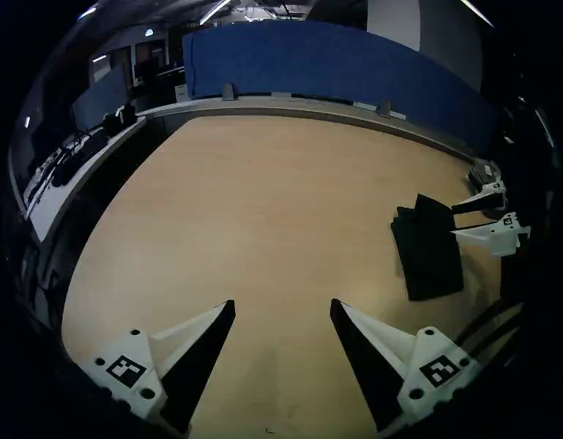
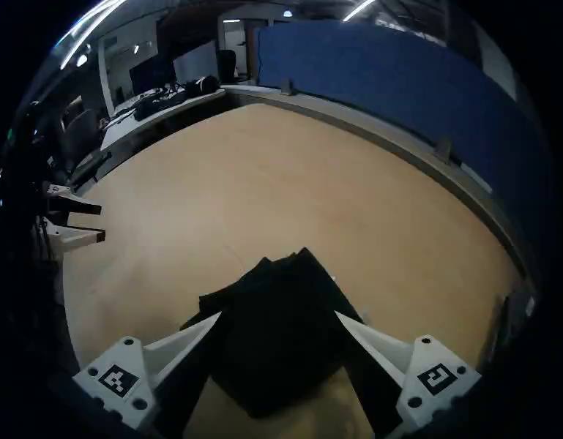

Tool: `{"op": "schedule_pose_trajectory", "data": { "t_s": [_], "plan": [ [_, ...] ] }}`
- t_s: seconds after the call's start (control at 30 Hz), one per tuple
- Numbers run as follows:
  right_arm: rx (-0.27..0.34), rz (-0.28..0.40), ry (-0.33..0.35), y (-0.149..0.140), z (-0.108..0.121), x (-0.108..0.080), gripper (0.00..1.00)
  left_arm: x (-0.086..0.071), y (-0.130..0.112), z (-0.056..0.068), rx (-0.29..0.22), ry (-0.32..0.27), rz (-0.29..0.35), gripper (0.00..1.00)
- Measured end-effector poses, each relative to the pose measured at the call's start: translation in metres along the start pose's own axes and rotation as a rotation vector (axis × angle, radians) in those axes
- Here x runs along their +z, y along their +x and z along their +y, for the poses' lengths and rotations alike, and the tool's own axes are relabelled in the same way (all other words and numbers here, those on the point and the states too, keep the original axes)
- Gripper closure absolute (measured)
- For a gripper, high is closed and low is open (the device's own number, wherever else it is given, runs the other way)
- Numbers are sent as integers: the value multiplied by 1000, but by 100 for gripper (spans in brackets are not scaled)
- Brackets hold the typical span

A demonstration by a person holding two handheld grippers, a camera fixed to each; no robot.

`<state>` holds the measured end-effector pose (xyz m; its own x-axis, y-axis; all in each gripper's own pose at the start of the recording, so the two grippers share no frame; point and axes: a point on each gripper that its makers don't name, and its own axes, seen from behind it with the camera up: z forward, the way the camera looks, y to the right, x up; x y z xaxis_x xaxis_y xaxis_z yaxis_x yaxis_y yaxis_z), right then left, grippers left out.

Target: Fold towel

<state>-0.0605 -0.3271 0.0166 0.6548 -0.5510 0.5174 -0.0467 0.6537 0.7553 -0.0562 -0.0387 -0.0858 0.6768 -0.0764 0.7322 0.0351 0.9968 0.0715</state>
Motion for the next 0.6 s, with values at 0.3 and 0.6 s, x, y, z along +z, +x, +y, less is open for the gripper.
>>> {"op": "schedule_pose_trajectory", "data": {
  "t_s": [0.3, 0.6],
  "plan": [
    [20, -15, -20, -42, -15, -25, 0, -1, 4, 6, 5, -8, 8, 3],
    [65, -39, -36, -76, -21, -37, 0, -2, 4, 10, 8, -16, 10, 3]
  ]
}}
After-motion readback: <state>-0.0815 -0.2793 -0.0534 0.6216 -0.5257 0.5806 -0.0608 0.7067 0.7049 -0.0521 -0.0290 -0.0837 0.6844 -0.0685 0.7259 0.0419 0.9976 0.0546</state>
